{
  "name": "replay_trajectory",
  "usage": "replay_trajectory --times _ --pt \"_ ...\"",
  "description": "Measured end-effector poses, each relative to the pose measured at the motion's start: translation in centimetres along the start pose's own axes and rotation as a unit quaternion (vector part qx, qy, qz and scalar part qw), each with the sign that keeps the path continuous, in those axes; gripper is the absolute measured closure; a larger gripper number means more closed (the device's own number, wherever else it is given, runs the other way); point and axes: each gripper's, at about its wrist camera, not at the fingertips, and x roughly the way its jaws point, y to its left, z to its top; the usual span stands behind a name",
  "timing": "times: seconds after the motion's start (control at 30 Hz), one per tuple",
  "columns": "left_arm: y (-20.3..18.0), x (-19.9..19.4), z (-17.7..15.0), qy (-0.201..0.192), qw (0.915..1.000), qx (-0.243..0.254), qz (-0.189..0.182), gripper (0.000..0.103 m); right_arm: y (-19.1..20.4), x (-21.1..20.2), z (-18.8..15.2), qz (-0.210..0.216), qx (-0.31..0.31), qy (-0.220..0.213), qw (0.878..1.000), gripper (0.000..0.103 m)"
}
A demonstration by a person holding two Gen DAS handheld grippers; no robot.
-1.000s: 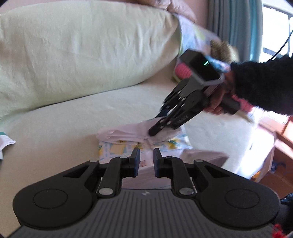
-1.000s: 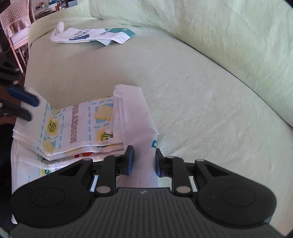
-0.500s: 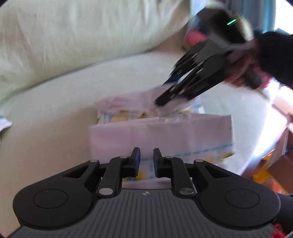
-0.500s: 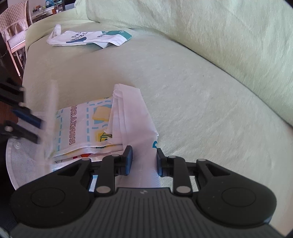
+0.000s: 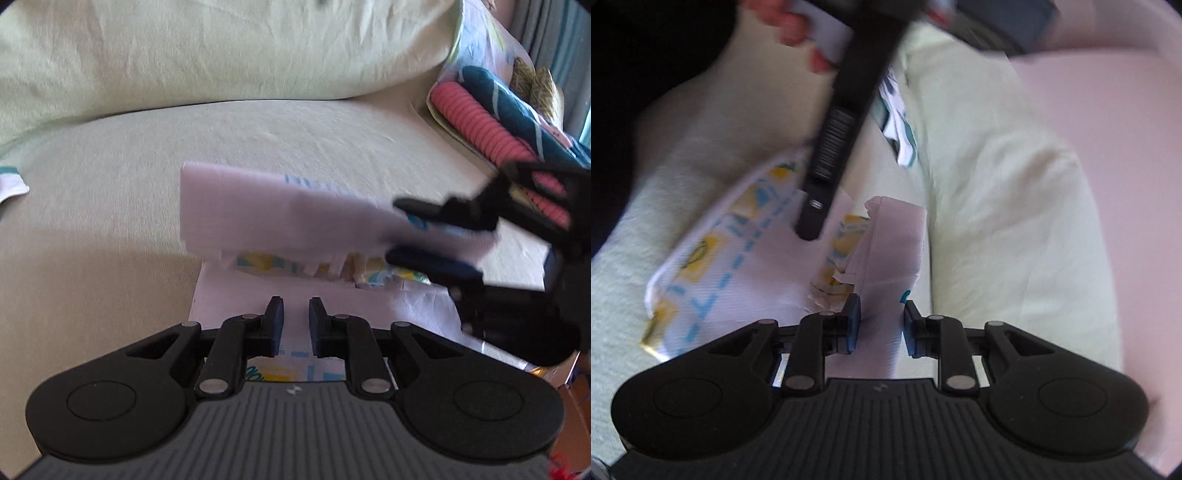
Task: Fold shopping bag
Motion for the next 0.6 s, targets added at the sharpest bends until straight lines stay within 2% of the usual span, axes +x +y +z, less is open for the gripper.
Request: replay_trajectory --times 0.13,0.23,0.33,0.37,0.43,0.53,0.6 --pt "1.0 -0.3 -0.3 -0.004 0.9997 -0.019 -0.014 0.083 2.1 -0.9 0.5 0.025 -0.064 -0.009 0.998 0.083" --pt "1.3 -1.7 -1.0 0.002 0.9999 0.005 0.01 0.083 2.9 -1.0 0.9 0.033 -0.093 -0.013 0.995 0.084" --pt "0.9 -4.4 -2.1 -0.014 0.995 0.086 0.05 0.083 3.7 -1.0 1.0 0.038 -0.117 -0.009 0.992 0.083" --pt "0.5 -5.1 -2.3 -0.027 0.9884 0.132 0.069 0.083 3.8 -1.0 0.9 0.04 -0.121 -0.008 0.992 0.083" --pt "-0.5 -6.2 -2.9 -0.053 0.9662 0.228 0.109 0.081 4.0 -0.9 0.9 0.041 -0.127 -0.005 0.991 0.083" --pt "-1.9 -5.5 -4.1 -0.073 0.9048 0.391 0.152 0.076 4.2 -0.8 0.8 0.043 -0.135 -0.004 0.99 0.083" --pt "-2.4 -4.6 -4.7 -0.071 0.8594 0.484 0.148 0.07 4.2 -0.9 0.8 0.045 -0.141 -0.004 0.989 0.083"
